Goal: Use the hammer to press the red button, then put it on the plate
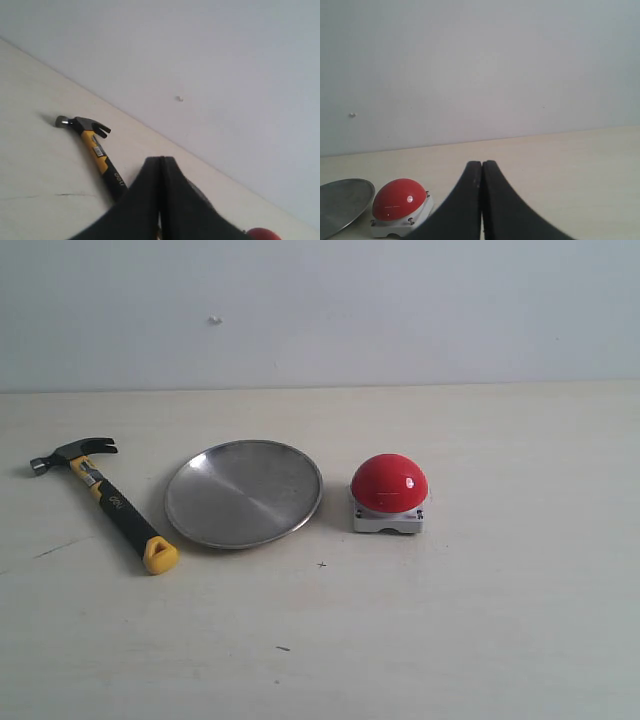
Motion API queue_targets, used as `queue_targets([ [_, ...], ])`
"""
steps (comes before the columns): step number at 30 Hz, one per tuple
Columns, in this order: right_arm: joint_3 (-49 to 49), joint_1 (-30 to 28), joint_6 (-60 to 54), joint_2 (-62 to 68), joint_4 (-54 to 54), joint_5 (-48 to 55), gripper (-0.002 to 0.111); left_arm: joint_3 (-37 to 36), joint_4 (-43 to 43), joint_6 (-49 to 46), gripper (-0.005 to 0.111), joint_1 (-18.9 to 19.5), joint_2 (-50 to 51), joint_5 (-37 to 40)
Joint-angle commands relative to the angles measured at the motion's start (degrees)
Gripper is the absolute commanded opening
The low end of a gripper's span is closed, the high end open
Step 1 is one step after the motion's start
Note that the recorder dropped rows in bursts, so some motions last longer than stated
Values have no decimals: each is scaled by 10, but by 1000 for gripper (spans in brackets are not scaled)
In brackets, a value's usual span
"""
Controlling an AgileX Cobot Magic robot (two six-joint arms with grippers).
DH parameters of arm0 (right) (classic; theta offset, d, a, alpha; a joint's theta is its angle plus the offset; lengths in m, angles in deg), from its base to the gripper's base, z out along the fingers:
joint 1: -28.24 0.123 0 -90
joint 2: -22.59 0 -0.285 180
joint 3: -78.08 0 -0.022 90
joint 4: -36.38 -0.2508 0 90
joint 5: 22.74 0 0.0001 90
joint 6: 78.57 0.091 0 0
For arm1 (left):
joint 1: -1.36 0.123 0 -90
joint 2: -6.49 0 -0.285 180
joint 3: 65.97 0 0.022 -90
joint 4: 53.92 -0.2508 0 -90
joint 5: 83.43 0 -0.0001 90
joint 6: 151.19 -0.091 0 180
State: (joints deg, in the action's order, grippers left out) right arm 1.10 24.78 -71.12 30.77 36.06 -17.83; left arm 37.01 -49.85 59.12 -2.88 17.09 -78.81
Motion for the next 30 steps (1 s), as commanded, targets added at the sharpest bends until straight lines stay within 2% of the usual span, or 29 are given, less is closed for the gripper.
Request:
queue_targets([
  [1,-2,-3,2,-4,3,-3,0,-2,6,15,0,2,-2,-37],
  [7,-2,-3,2,-4,3,-3,0,0,4,-16,0,2,8,-85],
  [12,-2,-3,2,-4,3,-3,0,57,-2,-16,0,2,81,-80],
  [18,-2,-3,2,-4,3,-3,0,152,-4,-12,0,2,268,-67],
  [21,-2,-3,2,-4,3,-3,0,230,-2,52,0,2,455,-19],
  [23,-2,-3,2,-4,3,-3,0,258,-2,86,0,2,537,-20],
  [26,-2,-3,2,-4,3,-3,0,264,-2,125,0,2,594,-22],
  [30,-2,-3,2,-4,3,-3,0,264,-2,171,0,2,646,-69],
])
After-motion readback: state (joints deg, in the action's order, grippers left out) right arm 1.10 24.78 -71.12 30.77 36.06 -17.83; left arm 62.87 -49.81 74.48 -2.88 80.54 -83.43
